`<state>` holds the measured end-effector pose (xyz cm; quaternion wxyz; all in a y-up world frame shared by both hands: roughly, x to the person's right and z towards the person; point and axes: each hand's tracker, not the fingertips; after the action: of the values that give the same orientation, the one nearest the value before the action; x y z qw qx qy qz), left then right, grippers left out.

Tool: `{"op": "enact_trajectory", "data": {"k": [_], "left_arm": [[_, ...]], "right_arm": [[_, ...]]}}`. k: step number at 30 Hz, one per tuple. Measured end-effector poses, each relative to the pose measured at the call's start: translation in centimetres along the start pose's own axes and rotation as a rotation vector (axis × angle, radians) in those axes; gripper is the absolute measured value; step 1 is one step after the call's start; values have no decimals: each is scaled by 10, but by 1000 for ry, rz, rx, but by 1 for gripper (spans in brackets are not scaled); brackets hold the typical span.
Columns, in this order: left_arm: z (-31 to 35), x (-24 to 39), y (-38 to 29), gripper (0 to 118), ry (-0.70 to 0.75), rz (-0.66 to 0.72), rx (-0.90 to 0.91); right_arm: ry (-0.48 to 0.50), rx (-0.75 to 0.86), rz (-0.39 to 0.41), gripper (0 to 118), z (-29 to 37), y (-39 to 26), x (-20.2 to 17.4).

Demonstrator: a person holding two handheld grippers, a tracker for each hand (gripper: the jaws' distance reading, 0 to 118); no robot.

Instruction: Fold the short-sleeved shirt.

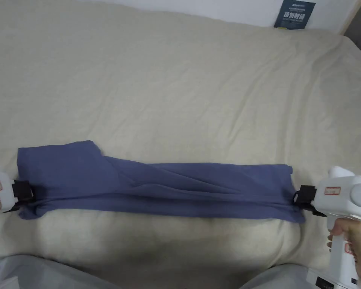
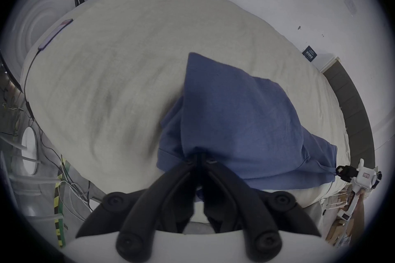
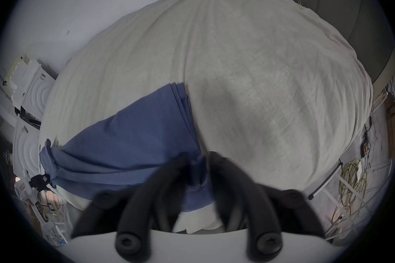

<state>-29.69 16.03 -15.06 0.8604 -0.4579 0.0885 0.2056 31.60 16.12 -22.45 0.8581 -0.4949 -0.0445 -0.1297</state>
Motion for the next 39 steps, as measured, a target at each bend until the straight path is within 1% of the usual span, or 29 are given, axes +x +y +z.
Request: {"op": "enact_trajectory", "data": {"k": [1,2,3,4,5,6,8,9,11,13,16,18,19,20,21,22,24,25,26,27,29,30,31,32,36,39], "left_arm": [[5,2,4,21,29,-11,21],[12,3,10,59,69,-31,49],[19,4,14,91,88,-51,76],[26,4,20,108,104,-67,121],[40,8,25,111,110,-81,197],[50,12,30,110,119,-96,250],[69,25,42,110,117,-132,337],[77,34,44,110,120,-153,396],[93,59,43,111,154,-200,572],[101,82,37,111,162,-270,680],[105,112,26,111,164,-368,792],[107,125,18,111,128,-410,815],[107,131,14,110,104,-426,822],[103,130,14,103,66,-421,814],[104,131,11,90,41,-423,813],[104,132,9,69,22,-424,799],[103,132,7,52,18,-420,799],[103,131,5,35,15,-419,799],[102,131,3,11,13,-416,802],[103,130,2,5,9,-415,810],[103,130,0,0,-12,-422,802],[103,128,0,0,-24,-424,796],[103,127,-1,0,-24,-421,795],[104,128,-2,0,-23,-420,790],[105,119,1,0,-36,-364,778],[109,106,9,0,-38,-337,766]], "right_arm": [[-16,17,20,59,6,3,-1],[-32,39,58,95,13,7,-1],[-46,65,89,109,21,10,0],[-50,113,118,112,34,13,-1],[-53,177,145,112,49,17,-3],[-65,227,156,112,60,21,-6],[-68,360,157,112,88,28,-12],[-56,411,154,112,99,31,-17],[-18,517,134,114,119,32,-29],[14,618,137,114,132,28,-43],[31,745,195,118,143,14,-66],[40,834,249,118,147,2,-79],[45,859,268,118,148,-3,-84],[52,859,272,118,149,-7,-89],[67,847,272,118,150,-8,-91],[90,832,271,118,150,-10,-94],[127,820,258,117,150,-14,-96],[139,822,252,113,151,-16,-97],[148,825,252,97,152,-19,-99],[145,823,248,74,151,-18,-99],[143,824,227,21,149,-20,-102],[146,823,220,14,149,-20,-101],[173,815,221,6,150,-21,-103],[171,813,217,4,149,-22,-106],[185,800,244,3,145,-22,-111],[194,791,223,3,145,-23,-113]]}}
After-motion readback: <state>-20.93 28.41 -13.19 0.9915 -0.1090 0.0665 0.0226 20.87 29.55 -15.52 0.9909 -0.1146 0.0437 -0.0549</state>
